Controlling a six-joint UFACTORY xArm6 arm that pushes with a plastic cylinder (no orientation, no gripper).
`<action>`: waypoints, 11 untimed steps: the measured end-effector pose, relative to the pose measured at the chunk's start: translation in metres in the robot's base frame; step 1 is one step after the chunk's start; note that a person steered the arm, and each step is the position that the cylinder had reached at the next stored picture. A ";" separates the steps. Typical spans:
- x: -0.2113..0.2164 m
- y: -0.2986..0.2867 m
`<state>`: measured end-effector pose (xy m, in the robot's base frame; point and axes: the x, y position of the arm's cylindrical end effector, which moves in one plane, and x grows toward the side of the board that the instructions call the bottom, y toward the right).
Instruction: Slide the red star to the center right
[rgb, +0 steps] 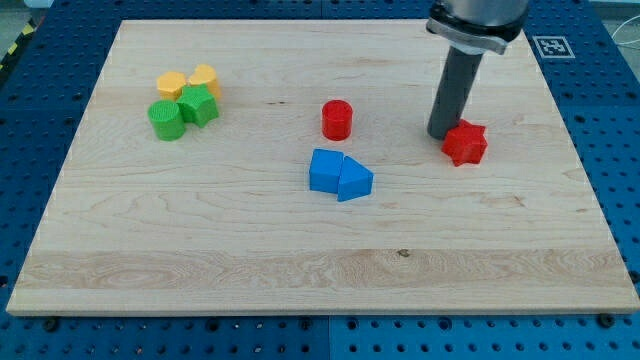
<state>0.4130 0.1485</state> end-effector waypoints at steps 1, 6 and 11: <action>0.000 -0.001; 0.036 -0.005; 0.033 0.029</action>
